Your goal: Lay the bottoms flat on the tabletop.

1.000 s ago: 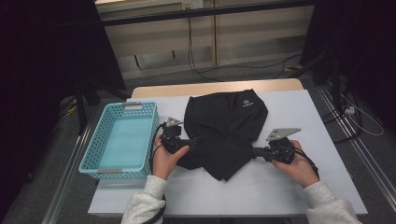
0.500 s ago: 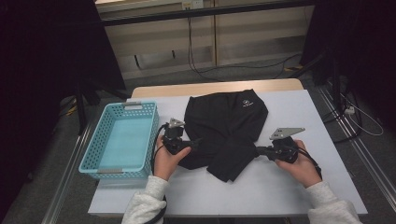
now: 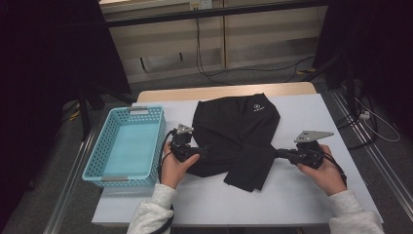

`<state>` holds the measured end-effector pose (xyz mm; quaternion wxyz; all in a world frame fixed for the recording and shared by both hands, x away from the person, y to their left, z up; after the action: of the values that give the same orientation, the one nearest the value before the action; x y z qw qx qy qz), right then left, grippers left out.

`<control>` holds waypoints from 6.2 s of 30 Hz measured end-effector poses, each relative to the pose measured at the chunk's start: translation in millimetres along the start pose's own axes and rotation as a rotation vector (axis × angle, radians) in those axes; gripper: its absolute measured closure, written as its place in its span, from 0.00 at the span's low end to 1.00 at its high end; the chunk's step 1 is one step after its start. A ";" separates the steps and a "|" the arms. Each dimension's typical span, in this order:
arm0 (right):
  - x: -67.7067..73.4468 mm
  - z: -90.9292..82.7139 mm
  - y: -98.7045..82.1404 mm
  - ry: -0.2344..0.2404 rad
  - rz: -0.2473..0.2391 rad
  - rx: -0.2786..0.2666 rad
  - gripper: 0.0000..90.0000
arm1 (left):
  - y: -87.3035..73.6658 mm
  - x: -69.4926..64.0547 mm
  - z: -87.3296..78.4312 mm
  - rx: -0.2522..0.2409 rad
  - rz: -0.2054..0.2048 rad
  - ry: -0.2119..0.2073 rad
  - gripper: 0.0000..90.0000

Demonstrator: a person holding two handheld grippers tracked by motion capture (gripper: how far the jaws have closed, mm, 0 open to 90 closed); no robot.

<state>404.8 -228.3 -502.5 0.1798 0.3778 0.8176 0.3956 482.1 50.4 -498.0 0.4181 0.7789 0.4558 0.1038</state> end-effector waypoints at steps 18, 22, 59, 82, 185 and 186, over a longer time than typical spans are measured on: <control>68.9 46.9 6.3 0.109 -0.144 0.091 0.75 | -19.1 -19.0 19.8 0.068 0.077 -0.068 0.28; 71.3 48.8 5.2 0.110 -0.162 0.088 0.93 | -24.5 -18.7 22.8 0.079 0.107 -0.057 0.34; 28.9 -13.9 -19.9 0.024 -0.012 0.047 1.00 | 8.0 42.0 -0.7 -0.001 -0.041 0.166 0.98; 34.0 1.3 -17.4 0.005 -0.013 0.049 0.78 | 10.2 19.1 3.0 -0.012 0.013 0.071 0.34; 11.6 -1.4 -12.8 -0.054 0.095 0.055 1.00 | -8.2 -10.9 9.0 0.092 -0.024 -0.019 0.97; 10.5 -8.2 -13.7 -0.062 0.094 0.049 1.00 | -8.4 -11.2 9.8 0.089 -0.023 -0.015 0.97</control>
<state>386.6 -230.0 -508.1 0.1770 0.4322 0.8024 0.3715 475.9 38.0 -508.0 0.3877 0.7923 0.4656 0.0727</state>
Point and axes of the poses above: each handheld gripper's, and its own axes: z roughly forward along the jaws, y roughly out of its top, x roughly to its left, the point moved 10 cm from there along z, roughly forward along the jaws, and after that the axes turned 6 degrees about -z, right-handed, at the moved point
